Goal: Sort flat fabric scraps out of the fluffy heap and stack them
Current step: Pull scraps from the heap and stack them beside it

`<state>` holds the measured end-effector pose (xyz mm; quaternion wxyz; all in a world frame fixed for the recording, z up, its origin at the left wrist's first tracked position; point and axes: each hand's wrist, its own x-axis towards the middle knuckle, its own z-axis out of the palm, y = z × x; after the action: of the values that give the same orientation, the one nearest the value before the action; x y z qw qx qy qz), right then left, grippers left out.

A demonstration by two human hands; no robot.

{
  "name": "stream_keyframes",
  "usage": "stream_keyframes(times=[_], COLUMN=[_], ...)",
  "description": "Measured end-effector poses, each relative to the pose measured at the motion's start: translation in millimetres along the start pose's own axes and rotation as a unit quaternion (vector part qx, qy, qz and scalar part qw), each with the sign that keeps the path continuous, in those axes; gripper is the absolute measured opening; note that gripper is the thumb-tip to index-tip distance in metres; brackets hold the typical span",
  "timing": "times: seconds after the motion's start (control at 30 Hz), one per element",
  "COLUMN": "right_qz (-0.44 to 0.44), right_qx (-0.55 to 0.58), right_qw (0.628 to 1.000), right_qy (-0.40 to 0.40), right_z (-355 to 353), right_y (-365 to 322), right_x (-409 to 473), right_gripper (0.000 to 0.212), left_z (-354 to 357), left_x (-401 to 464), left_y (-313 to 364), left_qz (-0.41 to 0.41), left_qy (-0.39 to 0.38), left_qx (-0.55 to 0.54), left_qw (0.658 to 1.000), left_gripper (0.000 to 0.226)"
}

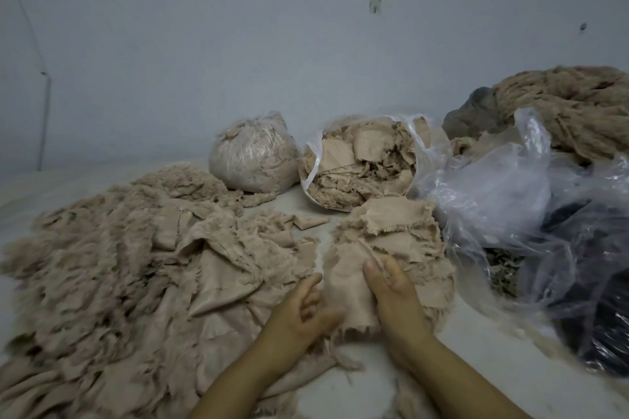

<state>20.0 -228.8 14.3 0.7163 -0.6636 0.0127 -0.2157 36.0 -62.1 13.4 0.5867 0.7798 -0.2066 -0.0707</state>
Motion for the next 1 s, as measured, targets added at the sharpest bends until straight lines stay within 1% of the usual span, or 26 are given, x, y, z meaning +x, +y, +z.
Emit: stream_keyframes(times=[0.03, 0.1, 0.17, 0.23, 0.33, 0.4, 0.47, 0.5, 0.53, 0.57, 0.6, 0.63, 0.67, 0.7, 0.73, 0.77, 0.8, 0.83, 0.87, 0.93, 1.0], right_qz=[-0.015, -0.046, -0.054, -0.063, -0.081, -0.086, -0.058, -0.032, -0.011, -0.024, -0.062, -0.11, -0.141, -0.13, -0.086, -0.029, 0.014, 0.033, 0.033, 0.013, 0.02], right_qx=[-0.007, -0.031, -0.04, -0.047, -0.077, -0.105, -0.152, -0.22, -0.315, -0.397, -0.434, -0.427, -0.376, -0.323, -0.287, -0.269, -0.253, -0.23, -0.198, -0.158, -0.119], right_qw=[1.0, 0.997, 0.995, 0.993, 0.986, 0.984, 0.982, 0.972, 0.946, 0.914, 0.894, 0.894, 0.914, 0.938, 0.95, 0.951, 0.948, 0.95, 0.958, 0.974, 0.986], right_qy=[0.006, 0.049, 0.072, 0.082, 0.121, 0.119, 0.091, 0.08, 0.075, 0.08, 0.09, 0.085, 0.052, -0.008, -0.086, -0.15, -0.19, -0.206, -0.206, -0.164, -0.112], right_z=[0.9, -3.0, -7.4, -7.8, -9.8, -15.2, -21.2, -24.8, -28.5, -30.0, -27.8, -22.2, -13.4, -1.9, 11.0, 21.1, 28.2, 32.3, 33.7, 31.1, 27.3], right_y=[-0.9, -4.5, -8.6, -12.2, -30.8, -55.8, -84.1, -95.5, -103.8, -107.9, -108.1, -101.9, -91.1, -74.7, -59.9, -43.8, -30.8, -20.0, -16.4, -17.0, -17.5], right_x=[-0.7, 1.3, 3.7, 5.7, 19.5, 40.4, 67.7, 79.0, 84.4, 84.6, 78.2, 65.2, 46.1, 24.7, 2.8, -13.8, -24.6, -28.4, -29.1, -24.8, -22.8], right_gripper=[0.017, 0.016, 0.016, 0.017, 0.018, 0.019, 0.019, 0.023, 0.033, 0.043, 0.047, 0.041, 0.029, 0.018, 0.018, 0.023, 0.028, 0.029, 0.029, 0.03, 0.026], left_z=[3.7, 5.1, 0.9, -1.1, -3.7, -7.3, -11.8, -12.6, -12.5, -12.3, -12.2, -12.6, -12.9, -14.0, -14.7, -14.3, -14.0, -13.9, -14.2, -16.9, -19.2], left_x=[0.6, 1.7, 3.3, 1.5, -3.7, -5.5, -4.1, -2.8, -2.4, -2.1, -1.1, -0.3, 0.8, 1.4, 2.1, 1.8, 1.1, -1.5, -3.6, -8.0, -9.9], left_y=[-1.5, -0.1, 0.0, 2.9, 3.9, 1.6, 1.1, 0.3, 0.7, 2.0, 2.1, 2.4, 3.5, 5.9, 6.7, 8.6, 9.1, 9.8, 7.8, 4.6, 2.8], left_qz=[0.014, 0.046, 0.029, 0.021, 0.044, 0.056, 0.054, 0.048, 0.041, 0.035, 0.034, 0.032, 0.032, 0.031, 0.032, 0.028, 0.026, 0.026, 0.03, 0.021, 0.025], left_qy=[-0.025, -0.004, 0.029, 0.015, -0.008, 0.02, 0.065, 0.083, 0.095, 0.105, 0.109, 0.112, 0.117, 0.127, 0.134, 0.142, 0.151, 0.156, 0.153, 0.115, 0.059], left_qx=[0.003, 0.029, 0.017, 0.007, 0.049, 0.055, 0.019, 0.001, -0.015, -0.026, -0.033, -0.044, -0.057, -0.072, -0.089, -0.104, -0.114, -0.119, -0.113, -0.073, -0.009], left_qw=[1.0, 0.999, 0.999, 1.0, 0.998, 0.997, 0.996, 0.995, 0.994, 0.993, 0.993, 0.992, 0.991, 0.989, 0.986, 0.984, 0.982, 0.98, 0.981, 0.99, 0.998], left_gripper=[0.034, 0.009, 0.016, 0.02, 0.03, 0.028, 0.029, 0.029, 0.027, 0.025, 0.023, 0.023, 0.023, 0.021, 0.02, 0.019, 0.018, 0.016, 0.014, 0.012, 0.009])
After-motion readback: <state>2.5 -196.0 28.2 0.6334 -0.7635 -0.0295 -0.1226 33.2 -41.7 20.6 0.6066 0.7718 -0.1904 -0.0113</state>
